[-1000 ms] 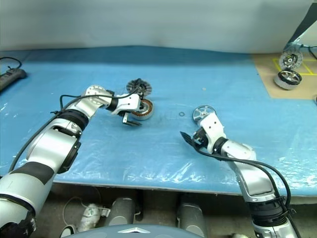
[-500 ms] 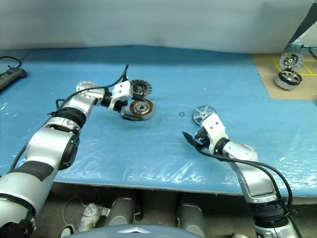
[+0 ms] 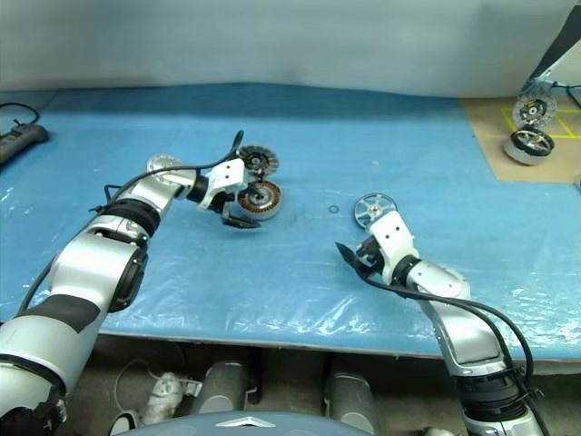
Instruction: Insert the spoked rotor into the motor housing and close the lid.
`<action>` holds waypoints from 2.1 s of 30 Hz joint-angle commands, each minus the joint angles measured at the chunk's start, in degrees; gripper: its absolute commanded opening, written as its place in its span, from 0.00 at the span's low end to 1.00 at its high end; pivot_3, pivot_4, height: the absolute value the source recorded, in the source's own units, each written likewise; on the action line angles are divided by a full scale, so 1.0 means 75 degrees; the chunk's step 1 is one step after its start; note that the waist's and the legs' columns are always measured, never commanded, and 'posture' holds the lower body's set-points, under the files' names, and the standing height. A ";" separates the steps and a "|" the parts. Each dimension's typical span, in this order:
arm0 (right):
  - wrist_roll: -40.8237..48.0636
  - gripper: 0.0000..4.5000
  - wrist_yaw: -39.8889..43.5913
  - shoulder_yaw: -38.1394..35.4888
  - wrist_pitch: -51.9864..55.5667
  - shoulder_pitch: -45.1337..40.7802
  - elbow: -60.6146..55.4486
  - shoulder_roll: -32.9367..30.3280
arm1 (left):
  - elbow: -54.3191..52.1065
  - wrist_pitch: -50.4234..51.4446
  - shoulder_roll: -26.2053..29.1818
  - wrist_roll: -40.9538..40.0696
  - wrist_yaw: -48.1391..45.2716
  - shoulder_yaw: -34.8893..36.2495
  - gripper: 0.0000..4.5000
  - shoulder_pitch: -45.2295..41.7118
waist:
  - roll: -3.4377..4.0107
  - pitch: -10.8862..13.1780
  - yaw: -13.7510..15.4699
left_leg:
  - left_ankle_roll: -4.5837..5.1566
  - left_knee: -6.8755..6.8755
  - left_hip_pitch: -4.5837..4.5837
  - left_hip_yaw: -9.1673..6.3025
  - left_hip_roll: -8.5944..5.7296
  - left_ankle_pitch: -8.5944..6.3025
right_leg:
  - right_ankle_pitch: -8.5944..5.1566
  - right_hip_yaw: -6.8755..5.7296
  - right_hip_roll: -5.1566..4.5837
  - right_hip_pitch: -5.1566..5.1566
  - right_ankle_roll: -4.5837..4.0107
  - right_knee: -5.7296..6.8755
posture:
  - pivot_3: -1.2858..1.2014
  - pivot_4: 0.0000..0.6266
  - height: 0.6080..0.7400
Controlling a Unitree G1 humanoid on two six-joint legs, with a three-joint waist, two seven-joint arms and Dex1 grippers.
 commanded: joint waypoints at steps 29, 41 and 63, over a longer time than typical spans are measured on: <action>-0.0048 0.92 -0.0316 -0.0114 -0.0035 0.0157 -0.0431 0.0071 | 0.0029 -0.1260 -0.0128 0.1057 0.0260 -0.0901 0.46 0.0268 | -0.0005 0.0003 0.0032 | -0.0001 -0.0012 0.0061 -0.0007 -0.0007 -0.0007 | -0.0001 0.0000 -0.0005 0.0063 0.0001 -0.0008 | 0.52 0.24 1.00; 0.0024 0.92 -0.0319 -0.0200 -0.0012 0.0381 -0.0537 0.0104 | -0.1021 -0.1192 -0.0269 -0.0082 -0.2231 -0.0508 0.46 0.0973 | -0.0004 0.0002 0.0030 | -0.0003 -0.0047 0.0064 -0.0002 -0.0007 -0.0006 | -0.0003 -0.0001 -0.0005 0.0054 -0.0002 -0.0018 | 0.52 0.24 1.00; 0.0029 0.92 -0.0247 -0.0061 0.0171 0.0487 -0.0666 0.0167 | -0.4860 0.2059 -0.0301 -0.0436 -0.1762 -0.1150 0.73 0.2473 | 0.0036 -0.0022 0.0173 | -0.0005 -0.0119 0.0132 0.0017 -0.0020 -0.0005 | -0.0024 0.0007 -0.0016 0.0103 0.0004 -0.0051 | 0.52 0.24 1.00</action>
